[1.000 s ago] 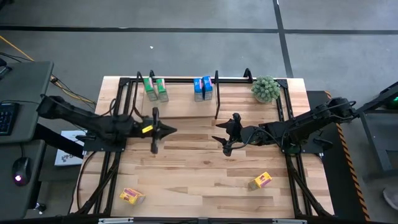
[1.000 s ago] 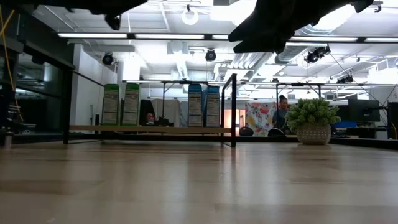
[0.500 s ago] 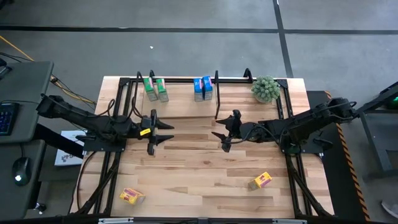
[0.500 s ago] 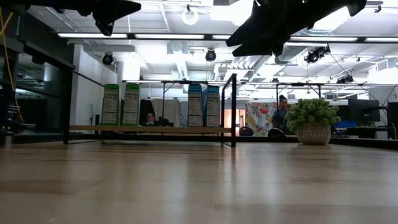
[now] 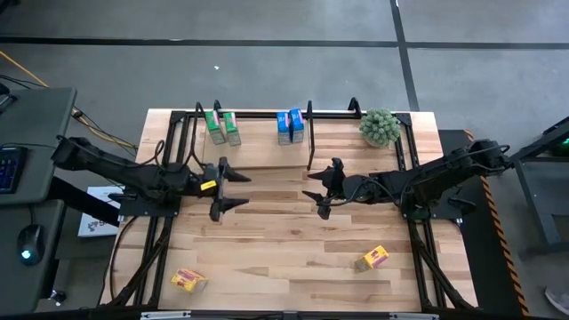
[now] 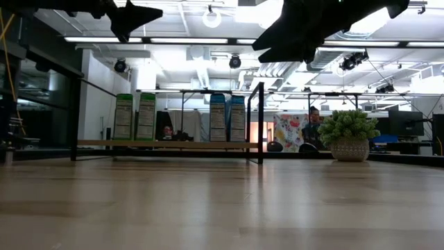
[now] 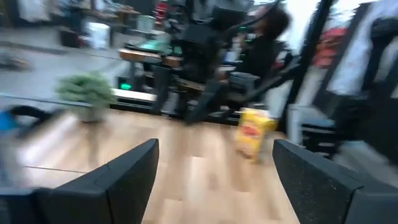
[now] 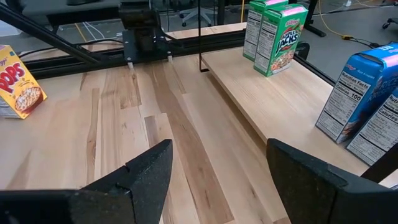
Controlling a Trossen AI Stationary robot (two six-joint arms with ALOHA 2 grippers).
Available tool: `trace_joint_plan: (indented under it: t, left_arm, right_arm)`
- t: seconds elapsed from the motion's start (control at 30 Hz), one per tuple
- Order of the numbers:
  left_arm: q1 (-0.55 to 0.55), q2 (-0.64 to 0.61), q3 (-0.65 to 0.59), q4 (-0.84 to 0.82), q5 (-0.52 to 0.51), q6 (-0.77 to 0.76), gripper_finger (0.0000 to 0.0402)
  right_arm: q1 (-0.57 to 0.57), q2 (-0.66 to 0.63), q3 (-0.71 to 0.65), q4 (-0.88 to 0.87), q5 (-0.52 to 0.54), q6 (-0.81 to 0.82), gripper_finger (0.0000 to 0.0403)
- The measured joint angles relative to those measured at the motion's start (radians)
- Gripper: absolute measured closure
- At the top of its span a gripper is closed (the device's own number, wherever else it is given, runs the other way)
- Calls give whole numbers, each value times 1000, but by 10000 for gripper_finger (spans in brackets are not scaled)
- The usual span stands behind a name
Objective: Stack cereal on shelf
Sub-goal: Put the left yellow cereal box on the shelf
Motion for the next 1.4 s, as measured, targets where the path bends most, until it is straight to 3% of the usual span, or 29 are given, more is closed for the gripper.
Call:
trace_joint_plan:
  t: [0.13,0.27,0.4,0.57,0.67,0.77,0.87,1.03,1.27,1.4]
  left_arm:
    - [-72,49,25,41,88,-71,94]
    - [-232,142,127,-29,47,-31,94]
    - [-429,263,277,-223,-140,75,94]
    - [-645,435,480,-625,-422,183,94]
    - [-739,522,605,-881,-477,169,94]
    - [-797,594,731,-1044,-489,25,94]
    - [-830,648,842,-1124,-462,-171,94]
    - [-861,693,961,-1129,-284,-371,94]
    - [-913,772,968,-1274,-188,-590,94]
    - [-934,846,967,-1375,-106,-610,94]
  right_arm:
    - [0,0,0,0,0,0,151]
    - [0,0,0,0,0,0,151]
    - [0,0,0,-1,-3,1,151]
    - [0,0,0,-15,-4,7,151]
    - [0,0,0,-29,-3,28,151]
    - [0,0,0,-35,-12,30,151]
    - [0,0,0,-37,-25,30,151]
    - [2,0,0,-38,-27,47,151]
    - [3,0,0,-40,-50,92,151]
    - [8,0,0,-57,-48,115,151]
